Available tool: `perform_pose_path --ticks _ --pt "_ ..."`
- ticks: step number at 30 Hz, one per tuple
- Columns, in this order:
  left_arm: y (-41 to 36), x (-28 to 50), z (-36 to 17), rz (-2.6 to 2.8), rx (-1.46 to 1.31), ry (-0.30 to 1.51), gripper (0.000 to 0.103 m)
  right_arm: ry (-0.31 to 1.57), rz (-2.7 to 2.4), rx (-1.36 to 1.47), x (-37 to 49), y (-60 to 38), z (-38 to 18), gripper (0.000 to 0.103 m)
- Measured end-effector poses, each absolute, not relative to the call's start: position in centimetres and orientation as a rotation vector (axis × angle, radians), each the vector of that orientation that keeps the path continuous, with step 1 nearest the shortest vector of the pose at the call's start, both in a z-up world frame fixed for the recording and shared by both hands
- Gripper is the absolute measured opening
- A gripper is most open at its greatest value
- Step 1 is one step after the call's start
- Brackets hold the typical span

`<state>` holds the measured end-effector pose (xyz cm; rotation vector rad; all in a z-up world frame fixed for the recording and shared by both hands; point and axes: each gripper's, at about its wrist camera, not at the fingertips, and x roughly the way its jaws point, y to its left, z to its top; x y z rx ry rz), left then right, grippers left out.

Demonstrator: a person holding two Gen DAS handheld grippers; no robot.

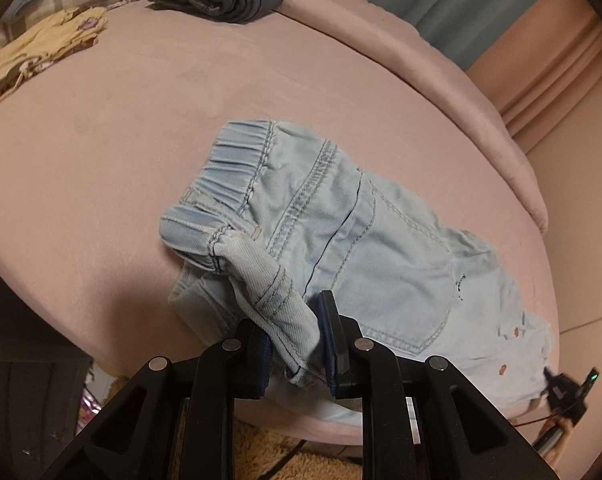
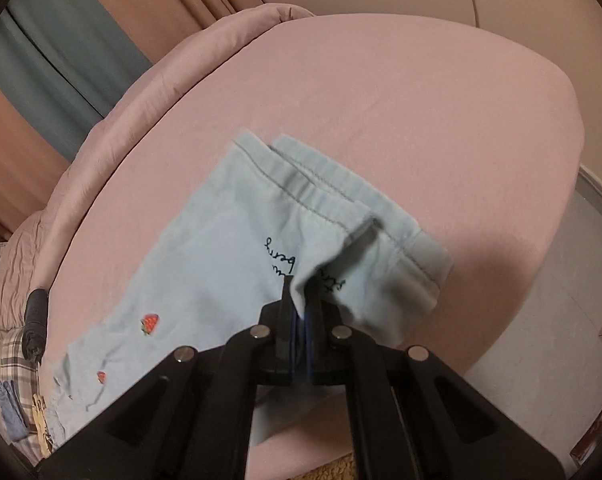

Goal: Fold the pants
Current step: 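Lay the hem onto the other leg and open the right tool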

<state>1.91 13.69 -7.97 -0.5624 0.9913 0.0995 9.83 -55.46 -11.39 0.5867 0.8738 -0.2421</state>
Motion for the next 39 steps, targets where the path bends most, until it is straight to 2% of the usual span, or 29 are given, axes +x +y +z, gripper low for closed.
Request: perform_pose_path --ticks 5,9,12,18,31,37,39 --pt "13.3 1.5 -7.8 0.122 -0.528 0.979 0.020 0.819 -0.224 0.540 8.6 -54.3 -9.0 0.004" --pt "13.0 1.3 -8.4 0.126 -0.494 0.998 0.024 0.912 -0.313 0.546 8.0 -55.0 -11.7 0.003" --pt "12.9 1.5 -8.2 0.133 -0.492 1.014 0.024 0.874 -0.308 0.532 7.2 -54.9 -12.5 0.001" --pt "12.7 1.8 -7.3 0.144 -0.461 1.002 0.024 0.883 -0.313 0.522 8.0 -56.0 -11.0 0.009" --pt "12.6 1.3 -6.8 0.142 -0.466 0.986 0.024 0.868 -0.315 0.537 7.3 -56.8 -10.7 0.007" --pt "12.3 1.5 -7.7 0.160 -0.423 1.019 0.024 0.889 -0.319 0.577 7.2 -57.2 -11.6 0.002" --pt "12.6 1.4 -7.5 0.163 -0.440 1.019 0.027 0.899 -0.312 0.575 7.1 -57.2 -11.4 0.003"
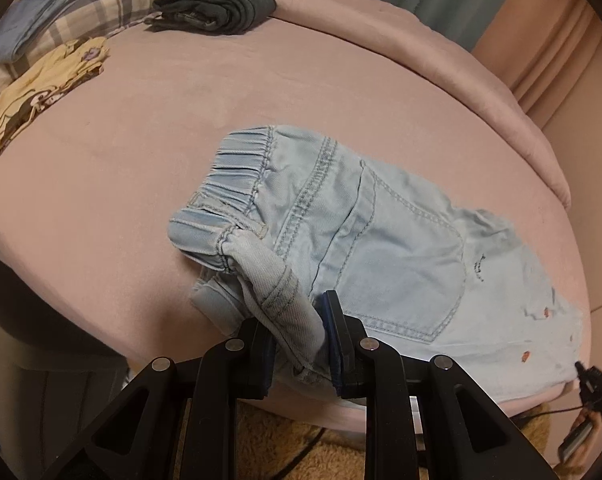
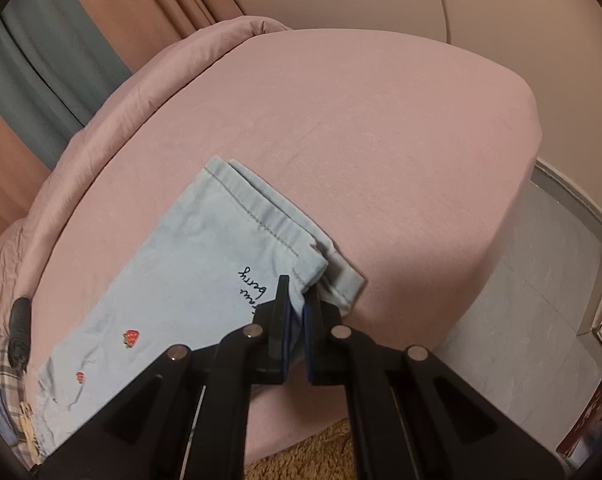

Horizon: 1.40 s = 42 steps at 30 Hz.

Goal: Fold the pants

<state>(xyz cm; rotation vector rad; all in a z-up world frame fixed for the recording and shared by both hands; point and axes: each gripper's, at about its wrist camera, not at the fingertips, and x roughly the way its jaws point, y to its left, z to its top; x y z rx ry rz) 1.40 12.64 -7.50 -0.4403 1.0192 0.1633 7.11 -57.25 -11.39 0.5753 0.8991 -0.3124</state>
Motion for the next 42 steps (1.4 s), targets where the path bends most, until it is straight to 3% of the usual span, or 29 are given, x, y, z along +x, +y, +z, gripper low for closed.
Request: perform_pose_path --ticks 2,7,9,10,15,22,26,29,34,38,42 --pt "12.9 1.4 -7.5 0.186 -0.434 1.023 0.031 0.910 -0.308 0.571 7.0 -57.2 -11.2 0.004" --pt "12.8 1.1 -7.5 0.200 -0.413 1.026 0.032 0.879 -0.314 0.668 6.5 -58.6 -10.6 0.016" --pt "12.8 1.0 -7.5 0.206 -0.414 1.027 0.032 0.862 -0.359 0.666 5.9 -59.1 -10.1 0.035" --pt "12.8 1.0 -7.4 0.209 -0.417 1.029 0.033 0.853 -0.380 0.661 5.7 -59.4 -9.9 0.037" --pt "12.4 0.5 -7.0 0.226 -0.411 1.027 0.035 0.863 -0.349 0.742 5.5 -60.3 -10.7 0.037" --pt "12.2 0.0 -6.5 0.226 -0.411 1.016 0.059 0.846 -0.260 0.757 7.8 -59.2 -12.7 0.037" --pt "12.9 0.0 -7.2 0.265 -0.426 1.032 0.066 0.814 -0.279 0.714 8.6 -58.5 -11.8 0.013" --pt "12.9 0.6 -7.7 0.239 -0.444 1.039 0.067 0.671 -0.264 0.698 8.0 -57.9 -8.5 0.012" --pt "14.0 1.5 -9.4 0.248 -0.551 1.025 0.065 0.670 -0.320 0.596 9.2 -56.6 -7.1 0.012" --pt "14.2 0.9 -9.4 0.284 -0.550 0.988 0.035 0.816 -0.388 0.612 10.0 -56.9 -11.5 0.012" --pt "14.5 -0.6 -7.4 0.253 -0.566 0.928 0.031 0.782 -0.361 0.664 8.7 -57.8 -11.1 0.012"
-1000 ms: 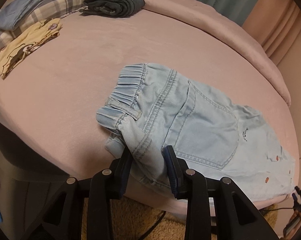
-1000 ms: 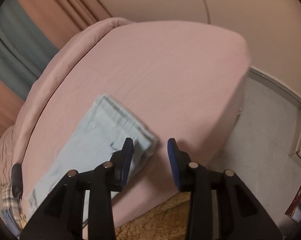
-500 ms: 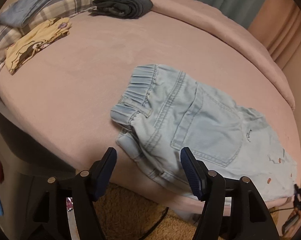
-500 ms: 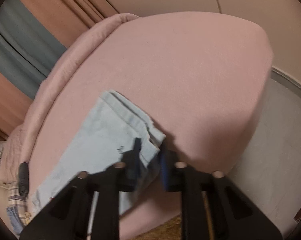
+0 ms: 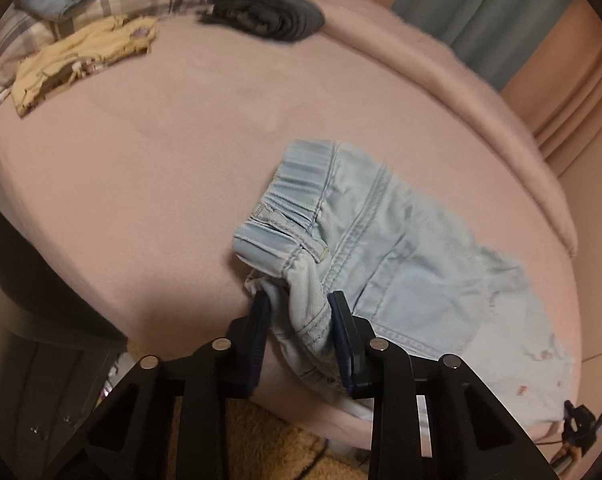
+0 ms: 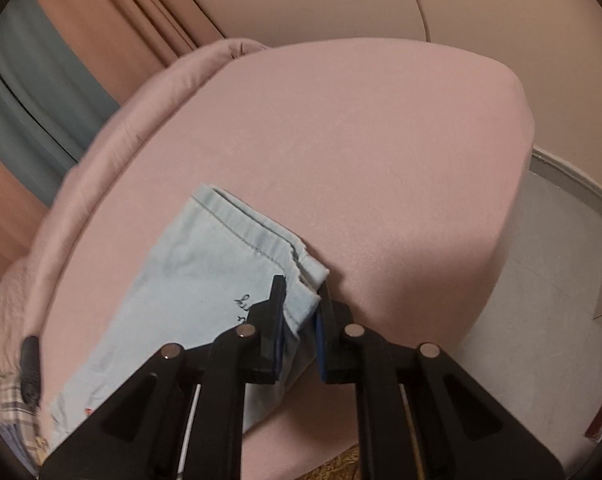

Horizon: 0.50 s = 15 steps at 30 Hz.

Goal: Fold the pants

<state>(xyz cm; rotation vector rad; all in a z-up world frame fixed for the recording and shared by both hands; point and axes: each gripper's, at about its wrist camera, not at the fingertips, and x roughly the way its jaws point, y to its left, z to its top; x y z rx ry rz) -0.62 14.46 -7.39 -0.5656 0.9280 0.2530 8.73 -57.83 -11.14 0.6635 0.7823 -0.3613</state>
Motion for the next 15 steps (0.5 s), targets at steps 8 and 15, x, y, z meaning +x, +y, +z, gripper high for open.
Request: perform_pose_path --ticks 8,15 --pt "13.9 0.4 -9.1 0.287 -0.492 1.006 0.034 0.857 -0.377 0.614 10.1 -57.8 -12.2 0.013" --pt "14.6 0.0 -8.4 0.261 -0.463 1.023 0.045 0.956 -0.428 0.458 10.8 -56.5 -10.4 0.033"
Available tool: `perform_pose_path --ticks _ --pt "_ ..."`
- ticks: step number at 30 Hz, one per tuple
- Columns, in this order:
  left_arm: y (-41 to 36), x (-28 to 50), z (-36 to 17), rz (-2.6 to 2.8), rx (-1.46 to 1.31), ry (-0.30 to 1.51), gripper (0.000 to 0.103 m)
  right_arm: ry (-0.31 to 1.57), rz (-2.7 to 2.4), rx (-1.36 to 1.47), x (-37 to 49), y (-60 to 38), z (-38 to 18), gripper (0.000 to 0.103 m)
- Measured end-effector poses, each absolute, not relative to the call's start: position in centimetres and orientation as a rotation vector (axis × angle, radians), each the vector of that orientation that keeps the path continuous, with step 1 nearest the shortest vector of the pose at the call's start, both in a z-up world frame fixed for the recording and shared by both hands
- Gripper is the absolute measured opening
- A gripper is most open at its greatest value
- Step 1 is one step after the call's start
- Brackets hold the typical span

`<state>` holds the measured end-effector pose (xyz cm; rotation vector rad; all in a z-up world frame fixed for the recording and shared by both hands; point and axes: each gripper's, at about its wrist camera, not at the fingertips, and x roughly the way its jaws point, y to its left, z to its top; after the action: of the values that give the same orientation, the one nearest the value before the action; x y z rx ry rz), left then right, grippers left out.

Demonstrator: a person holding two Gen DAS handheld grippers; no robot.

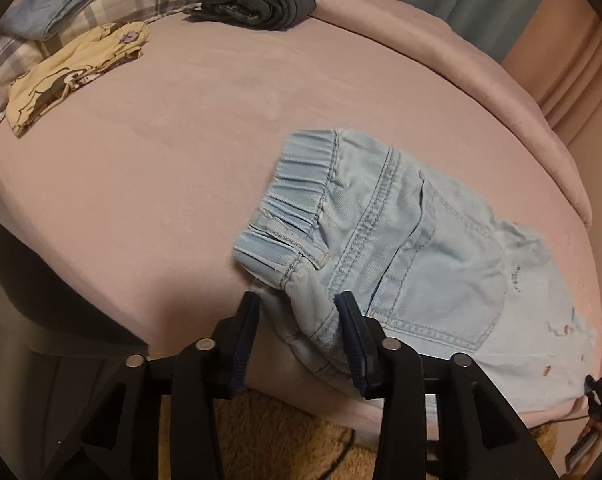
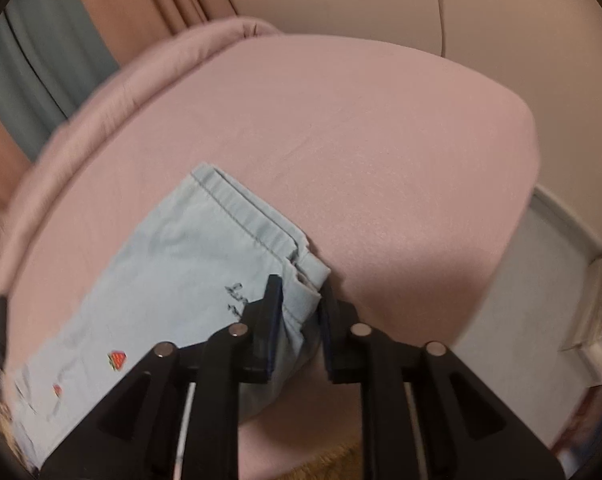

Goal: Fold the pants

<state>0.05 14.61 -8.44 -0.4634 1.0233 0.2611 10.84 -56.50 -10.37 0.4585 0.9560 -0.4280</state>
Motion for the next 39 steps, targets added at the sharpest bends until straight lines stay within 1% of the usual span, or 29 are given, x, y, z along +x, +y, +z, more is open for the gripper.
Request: perform_pose_path --ticks 1,2,3,5,7,9,13,14,15,16,17,18,19,21,24,26,27,29,33,36,39 --pt "15.0 -0.3 -8.0 0.256 -0.475 1.011 0.051 0.949 -0.457 0.439 11.1 -56.0 -9.1 0.036" --pt "15.5 -0.7 -7.4 0.257 -0.494 0.991 0.056 0.921 -0.474 0.415 10.9 -55.5 -7.8 0.043" --pt "15.9 -1.0 -7.0 0.260 -0.505 0.976 0.057 0.894 -0.486 0.390 10.5 -54.7 -6.6 0.050" --pt "16.7 -1.4 -5.5 0.275 -0.514 0.938 0.058 0.836 -0.481 0.311 10.3 -52.4 -3.8 0.059" --pt "16.9 -1.4 -4.3 0.286 -0.505 0.897 0.059 0.814 -0.401 0.251 11.4 -49.5 -1.8 0.061" --pt "16.9 -0.5 -2.8 0.267 -0.490 0.842 0.061 0.809 -0.225 0.196 12.8 -44.5 -0.3 0.061" --pt "16.2 2.7 -1.8 0.154 -0.478 0.797 0.061 0.862 0.149 0.143 15.5 -33.9 -0.2 0.061" --pt "15.6 3.9 -1.9 0.108 -0.474 0.797 0.056 0.890 0.224 0.131 16.0 -31.3 -0.7 0.056" --pt "15.2 4.7 -2.1 0.079 -0.468 0.806 0.050 0.917 0.298 0.123 16.5 -28.6 -1.1 0.049" --pt "14.6 5.7 -2.4 0.047 -0.456 0.824 0.038 0.936 0.383 0.113 16.8 -25.4 -1.7 0.044" --pt "14.0 6.6 -2.9 0.015 -0.446 0.842 0.029 0.949 0.442 0.100 17.0 -23.1 -2.1 0.031" --pt "13.5 7.6 -3.6 -0.017 -0.444 0.859 0.026 0.963 0.494 0.081 17.4 -20.6 -2.7 0.023" --pt "13.1 8.5 -4.4 -0.038 -0.446 0.879 0.023 0.985 0.537 0.054 17.8 -18.0 -3.5 0.022" --pt "12.6 9.9 -6.3 -0.031 -0.439 0.945 0.023 1.040 0.613 0.012 17.9 -13.4 -5.8 0.022" --pt "12.2 10.6 -9.1 0.005 -0.415 1.021 0.022 1.117 0.619 -0.067 19.1 -9.3 -9.1 0.021" --pt "12.4 10.8 -11.0 0.006 -0.441 1.047 0.022 1.111 0.540 -0.173 18.9 -7.4 -11.4 0.021" --pt "12.6 10.7 -11.2 0.001 -0.454 1.044 0.022 1.078 0.516 -0.184 18.9 -7.1 -11.9 0.021" --pt "12.9 10.5 -11.1 -0.004 -0.472 1.030 0.020 1.058 0.495 -0.192 19.7 -7.2 -11.8 0.019" --pt "12.8 10.4 -11.1 0.008 -0.482 1.025 0.016 1.088 0.495 -0.142 21.8 -7.9 -12.1 0.016" --pt "12.4 9.9 -11.0 0.012 -0.487 1.014 0.015 1.090 0.499 -0.128 21.5 -8.3 -12.6 0.011" --pt "12.5 9.2 -10.5 0.012 -0.489 1.004 0.015 1.116 0.503 -0.109 21.2 -7.9 -11.9 0.009"
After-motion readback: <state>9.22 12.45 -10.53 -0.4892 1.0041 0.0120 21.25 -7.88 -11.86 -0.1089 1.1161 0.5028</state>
